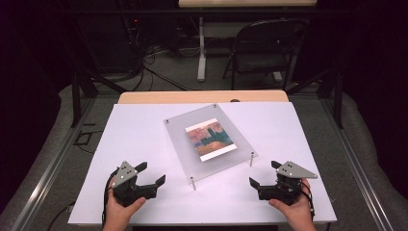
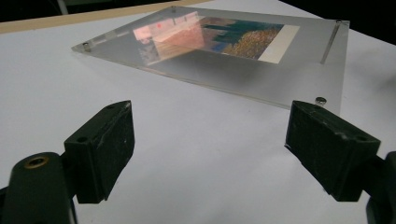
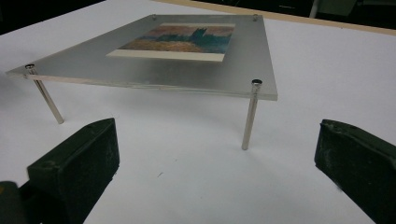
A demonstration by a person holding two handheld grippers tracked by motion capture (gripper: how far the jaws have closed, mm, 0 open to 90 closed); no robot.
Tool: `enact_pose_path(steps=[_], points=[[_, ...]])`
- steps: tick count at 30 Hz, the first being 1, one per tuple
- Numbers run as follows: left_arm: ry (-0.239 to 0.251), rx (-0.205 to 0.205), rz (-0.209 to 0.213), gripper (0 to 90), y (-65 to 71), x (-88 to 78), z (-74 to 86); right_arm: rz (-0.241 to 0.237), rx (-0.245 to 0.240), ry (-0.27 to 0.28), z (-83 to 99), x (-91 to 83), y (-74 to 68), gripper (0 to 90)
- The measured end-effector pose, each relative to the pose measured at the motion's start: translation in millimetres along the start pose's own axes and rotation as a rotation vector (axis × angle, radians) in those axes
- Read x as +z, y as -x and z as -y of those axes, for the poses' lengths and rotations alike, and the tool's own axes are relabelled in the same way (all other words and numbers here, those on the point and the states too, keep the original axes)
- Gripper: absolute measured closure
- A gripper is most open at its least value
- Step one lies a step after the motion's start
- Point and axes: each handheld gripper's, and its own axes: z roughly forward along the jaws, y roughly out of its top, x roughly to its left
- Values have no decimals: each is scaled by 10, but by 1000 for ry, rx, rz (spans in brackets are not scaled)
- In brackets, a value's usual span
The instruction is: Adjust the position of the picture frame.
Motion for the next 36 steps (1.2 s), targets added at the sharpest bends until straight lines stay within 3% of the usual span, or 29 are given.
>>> enact_pose_path(steps=[9,20,27,30,33,36], points=[[-23,-17,-11,118,5,-22,18,13,-12,-8,-13,28,-53,0],[-40,5,9,119,55,-14,18,14,-30,-12,-15,30,-85,0],[-42,-29,43,129,82,20,-6,13,-16,-16,-8,31,-78,0],[-39,-73,73,137,91,72,-35,16,-14,-21,-6,31,-76,0],[-57,-85,89,137,119,128,-75,15,-4,-15,-6,20,-60,0],[-72,-99,133,137,167,180,-142,14,1,-10,-7,17,-45,0]])
